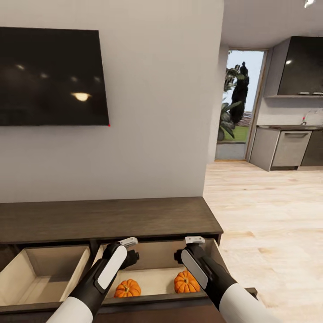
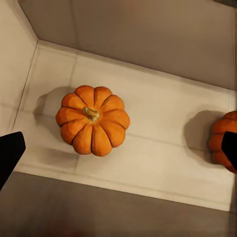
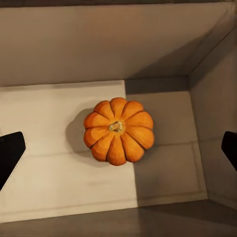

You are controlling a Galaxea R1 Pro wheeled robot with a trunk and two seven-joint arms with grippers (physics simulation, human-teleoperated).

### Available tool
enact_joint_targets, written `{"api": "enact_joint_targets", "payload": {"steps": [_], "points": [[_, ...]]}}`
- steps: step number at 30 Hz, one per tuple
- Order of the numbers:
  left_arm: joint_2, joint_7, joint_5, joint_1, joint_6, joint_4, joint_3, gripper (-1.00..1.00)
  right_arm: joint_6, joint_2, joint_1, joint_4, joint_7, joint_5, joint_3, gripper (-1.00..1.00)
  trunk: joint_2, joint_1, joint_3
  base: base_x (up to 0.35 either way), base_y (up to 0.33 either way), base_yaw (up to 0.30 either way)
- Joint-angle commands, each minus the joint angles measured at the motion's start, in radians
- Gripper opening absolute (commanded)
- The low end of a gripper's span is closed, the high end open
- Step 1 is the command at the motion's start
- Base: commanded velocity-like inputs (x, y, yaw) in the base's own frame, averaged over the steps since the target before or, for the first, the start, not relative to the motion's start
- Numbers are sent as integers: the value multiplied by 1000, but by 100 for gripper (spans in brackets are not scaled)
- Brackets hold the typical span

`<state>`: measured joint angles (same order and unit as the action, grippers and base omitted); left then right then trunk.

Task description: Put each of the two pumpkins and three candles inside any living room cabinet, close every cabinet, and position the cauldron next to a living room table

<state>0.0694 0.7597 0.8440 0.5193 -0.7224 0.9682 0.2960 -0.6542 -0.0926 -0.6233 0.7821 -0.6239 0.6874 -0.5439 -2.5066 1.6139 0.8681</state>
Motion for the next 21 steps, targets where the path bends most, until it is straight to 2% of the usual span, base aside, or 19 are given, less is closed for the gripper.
{"api": "enact_joint_targets", "payload": {"steps": [1,4,7,21], "points": [[0,10,10,1,0,1,2,100,-1,1,-1,1,-4,12,-3,100,0,-1,-3,-13,2,0],[-1,7,10,1,0,1,2,100,0,2,-1,2,54,6,-4,100,0,-2,-14,-5,1,0],[-1,5,10,1,0,1,2,100,1,2,-1,3,82,4,-4,100,1,-3,-26,-1,0,0],[-1,2,14,1,0,1,2,100,1,1,-1,5,96,3,-3,100,4,-10,-80,-89,8,0]]}}
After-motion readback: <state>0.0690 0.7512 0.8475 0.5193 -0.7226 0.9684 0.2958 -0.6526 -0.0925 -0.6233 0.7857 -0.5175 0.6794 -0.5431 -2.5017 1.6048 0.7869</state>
